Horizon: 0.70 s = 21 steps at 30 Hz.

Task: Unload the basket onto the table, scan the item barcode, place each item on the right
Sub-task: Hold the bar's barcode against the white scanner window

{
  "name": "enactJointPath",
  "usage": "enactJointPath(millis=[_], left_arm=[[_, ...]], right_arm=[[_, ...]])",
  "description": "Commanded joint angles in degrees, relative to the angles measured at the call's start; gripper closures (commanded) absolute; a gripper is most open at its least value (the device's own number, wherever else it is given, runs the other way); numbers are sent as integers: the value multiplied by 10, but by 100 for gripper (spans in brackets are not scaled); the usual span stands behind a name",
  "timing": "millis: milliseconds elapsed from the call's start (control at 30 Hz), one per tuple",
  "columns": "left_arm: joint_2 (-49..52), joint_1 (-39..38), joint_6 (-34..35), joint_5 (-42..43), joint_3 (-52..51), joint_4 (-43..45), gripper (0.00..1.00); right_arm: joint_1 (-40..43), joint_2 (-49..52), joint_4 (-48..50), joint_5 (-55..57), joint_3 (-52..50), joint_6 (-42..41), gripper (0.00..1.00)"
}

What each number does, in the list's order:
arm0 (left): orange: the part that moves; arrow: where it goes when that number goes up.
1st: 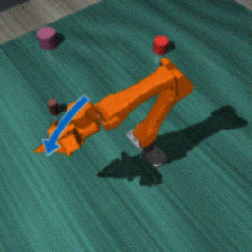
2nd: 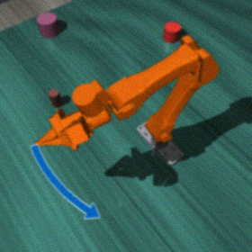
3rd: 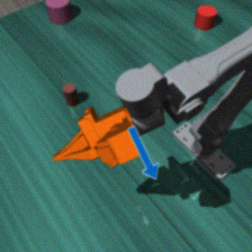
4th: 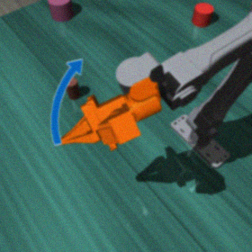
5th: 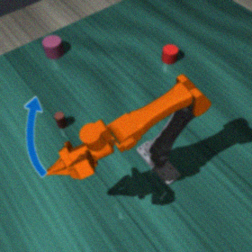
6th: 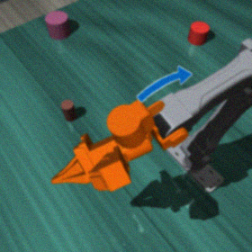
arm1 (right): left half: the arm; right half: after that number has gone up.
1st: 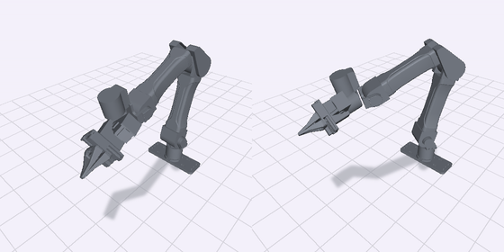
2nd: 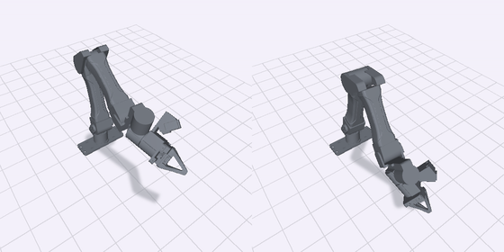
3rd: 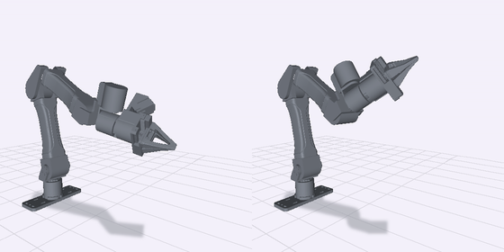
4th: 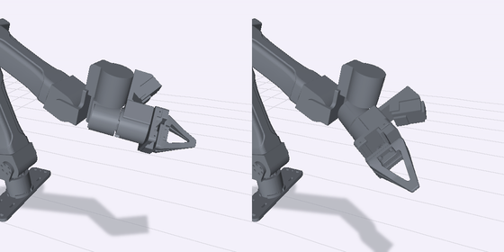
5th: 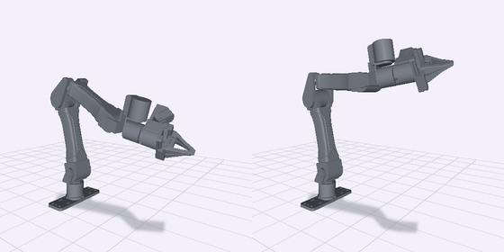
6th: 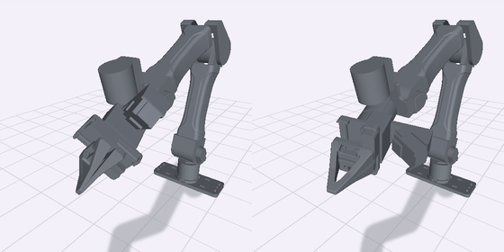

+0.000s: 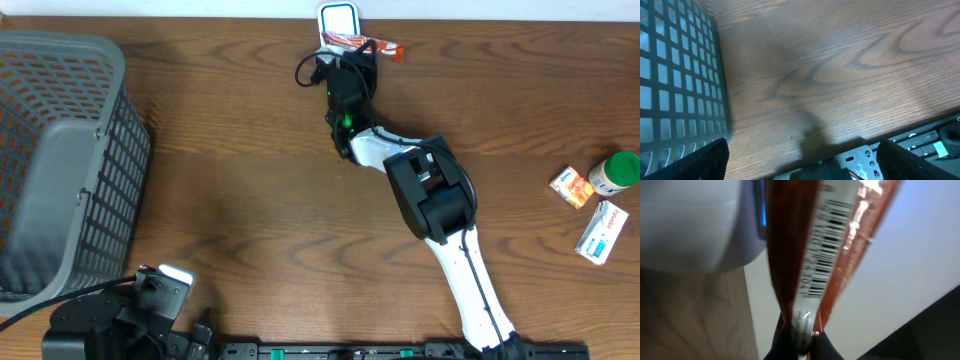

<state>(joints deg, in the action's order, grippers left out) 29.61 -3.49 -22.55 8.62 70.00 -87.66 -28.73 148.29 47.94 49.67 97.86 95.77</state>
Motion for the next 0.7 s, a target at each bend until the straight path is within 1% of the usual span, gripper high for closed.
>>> enactJointPath(millis=[0, 167, 400, 533, 600, 667], left_arm=[[-2, -1, -3, -2, 3, -2, 5], [-2, -1, -3, -2, 3, -2, 5], [-2, -1, -3, -2, 3, -2, 5], [-2, -1, -3, -36, 3, -2, 5], [-2, -1, -3, -51, 3, -2, 5], [-2, -1, -3, -53, 3, -2, 5]], right_arm=[[6, -1, -5, -19, 7, 64, 99], [10, -1, -38, -46, 7, 85, 99], [17, -1, -117, -57, 7, 94, 99], [17, -1, -136, -58, 7, 112, 99], [18, -1, -135, -58, 7, 135, 99], [17, -1, -135, -59, 7, 148, 99]])
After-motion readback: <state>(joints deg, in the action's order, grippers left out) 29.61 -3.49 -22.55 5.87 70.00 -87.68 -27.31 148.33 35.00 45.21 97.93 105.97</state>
